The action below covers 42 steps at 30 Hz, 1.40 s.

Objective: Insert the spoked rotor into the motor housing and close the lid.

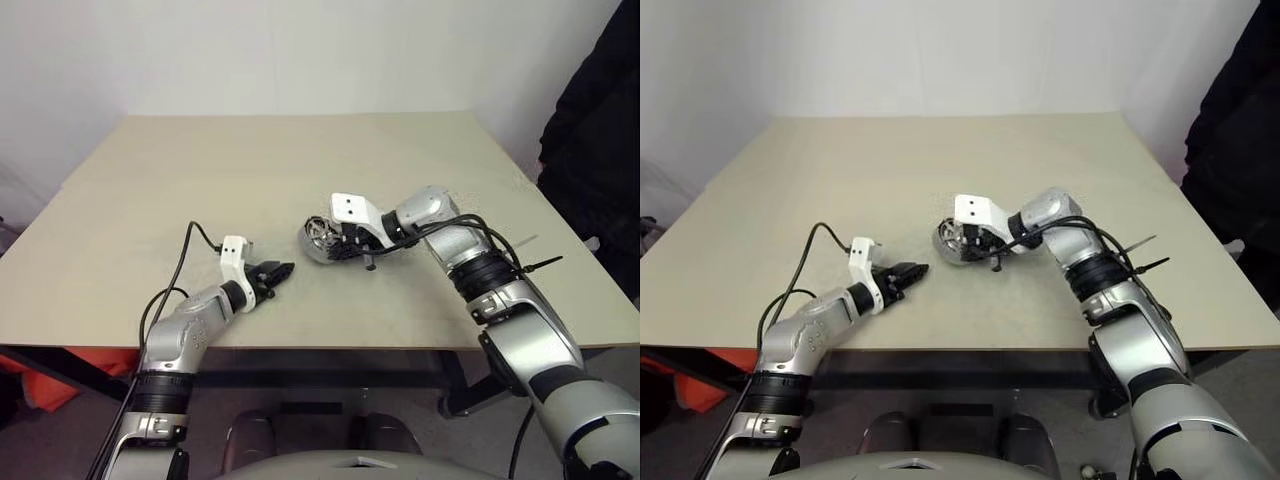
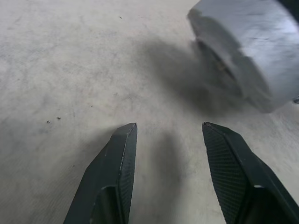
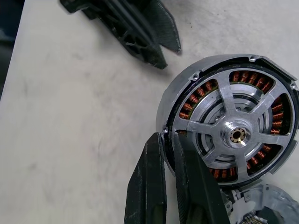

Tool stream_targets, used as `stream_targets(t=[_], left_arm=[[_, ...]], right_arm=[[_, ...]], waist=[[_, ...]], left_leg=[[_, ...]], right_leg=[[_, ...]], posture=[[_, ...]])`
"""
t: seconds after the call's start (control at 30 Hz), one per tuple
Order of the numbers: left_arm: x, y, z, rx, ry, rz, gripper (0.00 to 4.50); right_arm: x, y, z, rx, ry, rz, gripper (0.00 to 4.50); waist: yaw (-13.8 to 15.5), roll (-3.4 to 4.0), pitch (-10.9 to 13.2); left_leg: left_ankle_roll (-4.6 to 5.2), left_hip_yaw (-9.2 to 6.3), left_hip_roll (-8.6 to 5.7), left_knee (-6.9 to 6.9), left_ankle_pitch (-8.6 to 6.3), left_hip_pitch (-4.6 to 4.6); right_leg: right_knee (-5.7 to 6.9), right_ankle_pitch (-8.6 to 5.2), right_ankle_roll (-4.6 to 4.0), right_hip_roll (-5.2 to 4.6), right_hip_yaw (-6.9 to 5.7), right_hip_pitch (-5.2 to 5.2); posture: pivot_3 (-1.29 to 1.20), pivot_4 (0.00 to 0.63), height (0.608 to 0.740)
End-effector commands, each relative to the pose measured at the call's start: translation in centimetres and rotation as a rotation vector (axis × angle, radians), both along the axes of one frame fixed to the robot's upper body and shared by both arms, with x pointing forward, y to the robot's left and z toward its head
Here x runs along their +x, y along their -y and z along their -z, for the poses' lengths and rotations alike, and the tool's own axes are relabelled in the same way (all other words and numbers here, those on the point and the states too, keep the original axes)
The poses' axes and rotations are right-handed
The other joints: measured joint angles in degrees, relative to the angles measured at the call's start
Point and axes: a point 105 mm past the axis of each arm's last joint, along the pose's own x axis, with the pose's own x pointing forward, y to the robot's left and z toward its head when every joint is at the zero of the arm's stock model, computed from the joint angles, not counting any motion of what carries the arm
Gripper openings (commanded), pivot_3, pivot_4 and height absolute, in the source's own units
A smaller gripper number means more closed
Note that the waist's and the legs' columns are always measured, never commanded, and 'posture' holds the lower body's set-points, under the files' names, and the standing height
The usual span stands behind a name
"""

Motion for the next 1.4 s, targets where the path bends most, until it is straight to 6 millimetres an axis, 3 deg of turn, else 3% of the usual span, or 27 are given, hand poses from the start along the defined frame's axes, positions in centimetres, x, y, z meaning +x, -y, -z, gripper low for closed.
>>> stream_targets(t=[0.03,0.33,0.53,0.73,0.97,1.17,1.4], left_arm=[[0.4,-1.7,-2.2,0.024,0.107,-0.044,2.37],[1.1,-7.2,-5.3,0.163,0.260,-0.173,2.37],[1.3,-7.7,-6.0,0.169,0.287,-0.197,2.37],[1.2,-6.7,-5.6,0.159,0.279,-0.181,2.37],[1.1,-6.4,-5.1,0.156,0.262,-0.170,2.37],[1.3,-5.7,-4.9,0.143,0.254,-0.150,2.37],[1.5,-5.2,-4.8,0.140,0.252,-0.124,2.37]], right_arm=[[0.4,-1.1,-1.5,0.056,0.028,0.032,0.01],[0.1,-2.0,-0.9,0.049,-0.009,0.056,0.01],[-0.3,-2.7,0.7,0.044,-0.065,0.092,0.01],[0.3,-2.9,0.6,0.053,-0.044,0.129,1.99],[0.2,-3.6,-2.6,0.137,0.003,0.101,4.34],[-0.4,-3.8,-5.4,0.249,0.043,0.084,4.44],[-1.0,-3.3,-5.2,0.284,0.040,0.118,4.44]], waist=[[0.0,-0.01,0.0],[0.0,-0.02,0.0],[0.1,-0.03,0.0],[0.0,-0.04,0.0],[0.0,-0.05,0.0],[0.0,-0.07,0.0],[0.2,-0.10,0.0]], left_leg=[[0.00,0.00,0.00,-0.02,0.00,0.00],[-0.01,-0.02,-0.01,-0.06,0.00,0.00],[-0.02,-0.02,-0.01,-0.06,0.00,0.04],[-0.03,-0.02,-0.01,-0.06,0.00,0.09],[-0.11,-0.01,-0.02,-0.06,0.05,0.23],[-0.13,-0.02,-0.03,-0.06,0.06,0.30],[-0.13,-0.01,-0.04,-0.17,0.06,0.32]], right_leg=[[-0.01,0.00,0.00,0.00,-0.01,0.00],[-0.01,0.00,0.00,0.00,0.01,-0.01],[-0.01,0.00,0.00,0.00,0.04,0.03],[0.00,0.00,0.00,0.00,0.08,0.05],[0.00,-0.01,0.02,0.01,0.09,0.12],[0.00,-0.01,0.03,0.01,0.11,0.18],[-0.02,-0.02,0.03,0.01,0.11,0.17]], posture=[[0.00,0.000,0.740],[0.00,0.000,0.740],[0.00,0.000,0.740],[0.00,0.000,0.740],[0.00,0.000,0.740],[0.00,0.000,0.740],[0.00,0.000,0.740]])
